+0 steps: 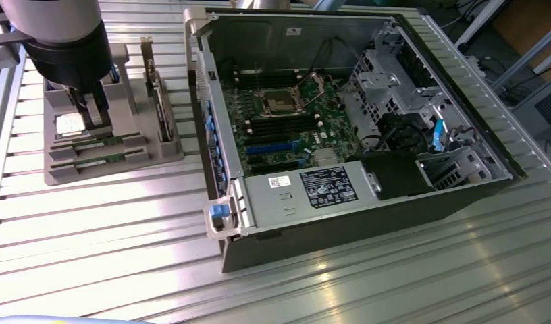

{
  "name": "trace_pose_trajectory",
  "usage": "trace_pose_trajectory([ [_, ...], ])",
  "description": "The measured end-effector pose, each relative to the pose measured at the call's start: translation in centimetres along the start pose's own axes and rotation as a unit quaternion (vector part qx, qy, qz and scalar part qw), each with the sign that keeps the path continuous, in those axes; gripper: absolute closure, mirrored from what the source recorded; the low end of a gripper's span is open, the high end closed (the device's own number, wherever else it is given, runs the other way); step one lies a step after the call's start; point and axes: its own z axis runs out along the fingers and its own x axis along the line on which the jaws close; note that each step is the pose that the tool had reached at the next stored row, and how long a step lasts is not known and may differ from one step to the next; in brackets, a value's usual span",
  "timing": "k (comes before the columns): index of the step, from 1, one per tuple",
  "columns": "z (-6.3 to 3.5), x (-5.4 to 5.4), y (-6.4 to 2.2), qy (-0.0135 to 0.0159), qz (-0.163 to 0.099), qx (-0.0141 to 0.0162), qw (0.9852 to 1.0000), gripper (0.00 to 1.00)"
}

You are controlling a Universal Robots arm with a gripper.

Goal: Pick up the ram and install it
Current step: 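Pick up the ram and move it above insertion slot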

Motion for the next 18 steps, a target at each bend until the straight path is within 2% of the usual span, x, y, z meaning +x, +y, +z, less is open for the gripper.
trace_pose_trajectory([
  [18,0.68,0.03,-0.03,0.0001,-0.001,-0.0001,1.0000,0.70],
])
